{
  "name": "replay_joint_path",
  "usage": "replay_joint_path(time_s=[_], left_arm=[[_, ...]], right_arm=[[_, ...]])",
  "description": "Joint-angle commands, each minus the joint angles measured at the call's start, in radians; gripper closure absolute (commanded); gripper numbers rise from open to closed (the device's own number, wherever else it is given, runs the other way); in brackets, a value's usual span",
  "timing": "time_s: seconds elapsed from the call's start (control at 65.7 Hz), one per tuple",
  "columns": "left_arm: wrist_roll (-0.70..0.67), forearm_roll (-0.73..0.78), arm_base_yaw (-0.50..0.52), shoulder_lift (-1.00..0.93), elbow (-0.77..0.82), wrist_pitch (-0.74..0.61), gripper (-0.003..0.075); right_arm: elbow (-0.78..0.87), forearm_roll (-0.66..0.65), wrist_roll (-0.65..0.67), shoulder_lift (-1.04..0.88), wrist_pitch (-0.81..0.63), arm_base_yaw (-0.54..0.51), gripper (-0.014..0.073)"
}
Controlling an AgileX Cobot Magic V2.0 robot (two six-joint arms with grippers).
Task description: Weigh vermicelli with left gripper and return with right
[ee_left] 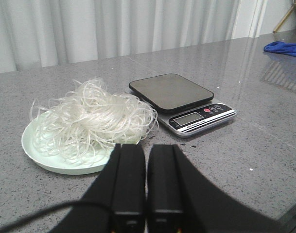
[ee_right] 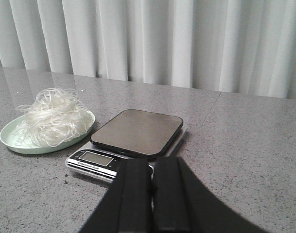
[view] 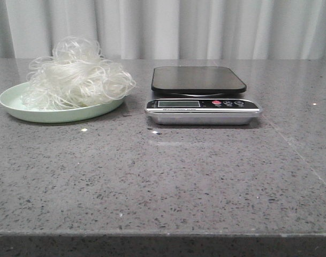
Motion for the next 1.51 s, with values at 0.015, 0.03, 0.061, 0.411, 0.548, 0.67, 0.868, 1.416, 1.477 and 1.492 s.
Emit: replay_joint_path(time_s=[0.015,0.03,0.061,0.411,0.548,0.67,0.868,1.416,1.477,1.492], left_arm=[[0.000,0.001,0.005,0.009,-0.003,-0.084,0.0594],[0.000,0.001,0.012,0.009,0.003,-0.089,0.0594],[0.000,0.001,0.033,0.008,0.013,-0.104,0.0594],[-0.004,0.001,0.485,-0.191,0.204,-0.159,0.0594],[-0.004,0.012,0.562,-0.208,0.289,-0.197,0.0594],[-0.004,0.023,0.581,-0.208,0.354,-0.290,0.0594],[-0.004,0.042,0.587,-0.208,0.374,-0.340,0.0594],[-0.005,0.042,0.587,-0.208,0.374,-0.409,0.0594],[-0.005,0.042,0.587,-0.208,0.374,-0.409,0.0594],[-0.005,0.042,0.587,-0.208,0.374,-0.409,0.0594]], right_arm=[[-0.027,-0.009,-0.008,0.010,-0.074,-0.005,0.0427],[-0.027,-0.009,-0.008,0.010,-0.074,-0.005,0.0427],[-0.027,-0.009,-0.008,0.010,-0.074,-0.005,0.0427],[-0.027,-0.009,-0.008,0.010,-0.074,-0.005,0.0427],[-0.027,-0.009,-0.008,0.011,-0.075,-0.005,0.0426],[-0.027,-0.009,-0.008,0.011,-0.075,-0.005,0.0426],[-0.027,-0.009,-0.008,0.011,-0.075,-0.005,0.0426],[-0.027,-0.009,-0.008,0.011,-0.075,-0.005,0.0426],[-0.027,-0.009,-0.008,0.011,-0.075,-0.005,0.0426],[-0.027,-0.009,-0.008,0.011,-0.075,-0.005,0.0426]])
